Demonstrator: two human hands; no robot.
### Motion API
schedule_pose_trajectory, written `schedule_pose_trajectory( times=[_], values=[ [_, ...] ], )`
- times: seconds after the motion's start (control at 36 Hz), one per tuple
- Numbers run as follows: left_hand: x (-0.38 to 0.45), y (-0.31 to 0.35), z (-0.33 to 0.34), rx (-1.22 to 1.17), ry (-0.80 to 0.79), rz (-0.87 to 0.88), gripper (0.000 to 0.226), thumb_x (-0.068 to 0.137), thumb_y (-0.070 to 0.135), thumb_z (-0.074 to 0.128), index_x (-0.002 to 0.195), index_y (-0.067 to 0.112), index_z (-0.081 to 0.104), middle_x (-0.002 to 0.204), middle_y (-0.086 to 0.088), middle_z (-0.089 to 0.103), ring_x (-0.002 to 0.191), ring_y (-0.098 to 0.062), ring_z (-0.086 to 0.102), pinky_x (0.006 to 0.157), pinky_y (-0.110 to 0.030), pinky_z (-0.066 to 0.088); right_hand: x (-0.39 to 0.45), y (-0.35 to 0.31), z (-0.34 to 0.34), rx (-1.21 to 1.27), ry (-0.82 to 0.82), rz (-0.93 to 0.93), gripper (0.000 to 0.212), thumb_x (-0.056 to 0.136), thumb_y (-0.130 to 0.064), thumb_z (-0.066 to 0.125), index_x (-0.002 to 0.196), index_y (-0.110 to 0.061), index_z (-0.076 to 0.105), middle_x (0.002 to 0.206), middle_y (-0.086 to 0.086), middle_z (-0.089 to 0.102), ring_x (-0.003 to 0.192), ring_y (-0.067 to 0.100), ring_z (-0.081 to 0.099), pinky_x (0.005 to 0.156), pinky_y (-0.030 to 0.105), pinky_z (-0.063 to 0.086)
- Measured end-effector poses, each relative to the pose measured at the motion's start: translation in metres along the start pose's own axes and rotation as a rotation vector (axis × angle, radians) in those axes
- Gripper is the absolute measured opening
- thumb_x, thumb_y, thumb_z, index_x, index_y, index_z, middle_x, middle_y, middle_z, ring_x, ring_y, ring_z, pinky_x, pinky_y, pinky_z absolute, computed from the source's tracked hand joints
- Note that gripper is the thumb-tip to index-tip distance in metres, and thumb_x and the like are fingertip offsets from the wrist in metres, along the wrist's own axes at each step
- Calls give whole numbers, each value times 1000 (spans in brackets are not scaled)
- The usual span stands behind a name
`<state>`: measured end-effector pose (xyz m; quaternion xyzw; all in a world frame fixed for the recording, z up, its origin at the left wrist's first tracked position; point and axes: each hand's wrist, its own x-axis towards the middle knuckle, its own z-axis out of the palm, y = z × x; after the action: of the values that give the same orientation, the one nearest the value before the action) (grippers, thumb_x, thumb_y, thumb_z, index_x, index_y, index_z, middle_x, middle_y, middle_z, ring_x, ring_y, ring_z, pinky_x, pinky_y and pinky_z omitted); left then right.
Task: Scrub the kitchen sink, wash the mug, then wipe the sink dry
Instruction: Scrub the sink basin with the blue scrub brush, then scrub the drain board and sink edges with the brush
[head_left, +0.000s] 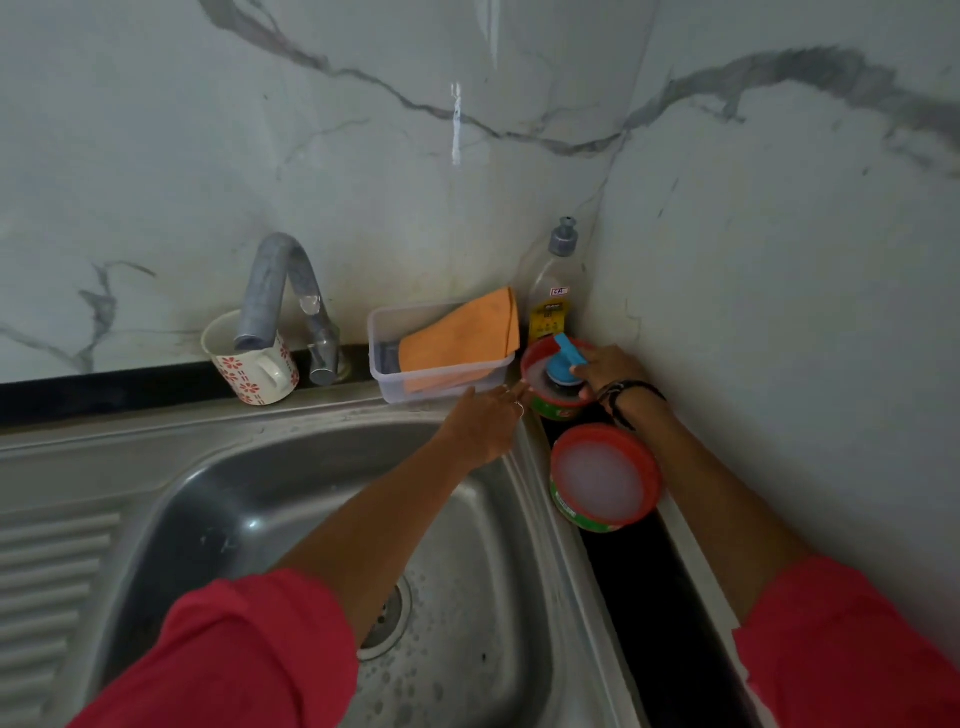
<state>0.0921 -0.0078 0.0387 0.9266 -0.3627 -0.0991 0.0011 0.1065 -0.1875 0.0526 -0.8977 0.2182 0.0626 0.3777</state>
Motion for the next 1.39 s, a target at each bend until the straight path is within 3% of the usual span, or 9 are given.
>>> schedule_pose_trajectory(
  times=[0.08,0.28,0.53,0.67,0.78,0.97,1.08,1.19,1.39],
  values=[
    [-2,2,2,7,12,-7,61,94,6,40,150,10,14,158,-5,8,142,-23,21,114,-43,24,-11,-2,1,-6,45,-70,40,94,-16,52,134,-12,51,103,21,69,51,15,59,77,32,51],
    [-14,-4,14,14,70,-37,64,93,11,44,149,10,13,157,-7,11,144,-23,14,116,-36,15,-51,5,7,-93,253,-276,46,96,-23,49,141,-20,41,130,14,57,113,34,56,94,39,47],
    [-69,-33,40,-118,57,-152,65,94,16,45,149,12,11,158,-5,8,146,-19,6,118,-35,7,-127,-13,27,-234,379,-759,47,93,-41,41,134,-20,51,106,10,70,77,29,70,61,38,58],
    [-123,-72,57,-137,59,-274,63,94,8,41,150,14,11,158,-3,5,146,-17,3,118,-35,6,-156,-36,66,-294,431,-982,52,98,-48,26,122,-17,61,99,6,73,64,17,70,47,25,54],
    [-175,-114,75,-147,87,-377,62,95,10,41,149,16,12,158,-2,7,146,-17,3,118,-36,5,-174,-63,109,-258,337,-1014,59,97,-52,24,117,-14,65,97,3,73,78,12,69,73,18,48],
    [-289,-198,92,-179,148,-518,55,93,9,41,146,14,27,156,-3,19,144,-20,17,116,-33,12,-203,-139,205,-201,-49,-860,74,77,-68,13,130,-28,45,95,2,69,86,24,66,76,37,51],
    [-361,-265,107,-219,280,-593,47,81,4,59,128,4,55,135,-15,52,124,-32,51,102,-45,40,-211,-194,272,-95,-157,-830,70,76,-69,16,124,-26,44,79,-1,64,70,17,62,64,31,49],
    [-429,-326,115,-280,233,-736,50,100,24,38,147,12,25,155,-3,19,145,-18,15,118,-32,12,-208,-250,338,69,-302,-753,30,94,-46,43,115,-25,49,68,-8,57,57,8,52,57,27,44],
    [-495,-416,127,-360,294,-887,53,100,31,37,147,13,23,156,-4,19,145,-18,14,118,-33,12,-191,-325,426,210,-515,-569,13,94,-31,52,107,-30,56,61,-4,55,42,4,37,45,17,32]
  ],
)
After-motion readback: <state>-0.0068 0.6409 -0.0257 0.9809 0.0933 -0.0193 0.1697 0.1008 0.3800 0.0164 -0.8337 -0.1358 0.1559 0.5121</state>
